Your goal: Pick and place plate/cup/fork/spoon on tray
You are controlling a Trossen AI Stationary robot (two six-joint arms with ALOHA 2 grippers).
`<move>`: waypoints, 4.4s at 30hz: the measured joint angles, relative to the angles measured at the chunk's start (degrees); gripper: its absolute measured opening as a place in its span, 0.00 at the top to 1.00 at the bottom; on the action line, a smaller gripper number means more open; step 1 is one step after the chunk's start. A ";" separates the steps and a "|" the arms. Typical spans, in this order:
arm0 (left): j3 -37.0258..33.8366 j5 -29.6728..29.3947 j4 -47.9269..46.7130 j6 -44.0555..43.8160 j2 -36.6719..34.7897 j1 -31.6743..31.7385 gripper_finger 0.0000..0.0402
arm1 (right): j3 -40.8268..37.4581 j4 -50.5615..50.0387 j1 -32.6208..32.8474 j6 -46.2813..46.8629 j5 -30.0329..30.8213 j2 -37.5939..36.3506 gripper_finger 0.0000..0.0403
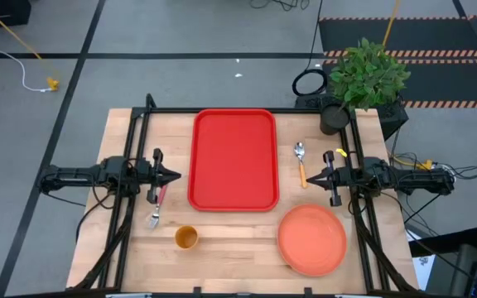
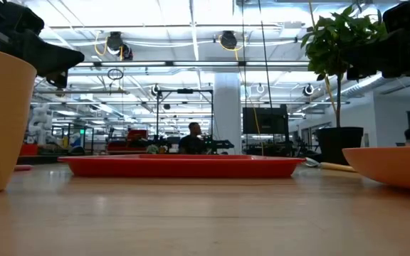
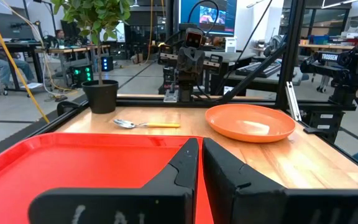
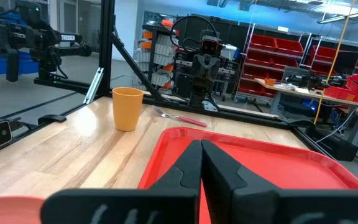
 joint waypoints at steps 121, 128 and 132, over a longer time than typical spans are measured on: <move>66.04 3.42 -26.83 0.13 49.24 -3.72 0.94 | 14.10 16.17 0.02 18.79 12.00 6.91 1.00; 65.59 -1.42 -26.99 -0.25 49.23 -4.65 0.94 | 39.16 -2.56 0.02 25.76 11.88 23.28 1.00; 65.59 -1.47 -26.97 -0.30 49.28 -5.94 0.94 | 53.75 -16.88 0.02 26.08 11.75 34.37 1.00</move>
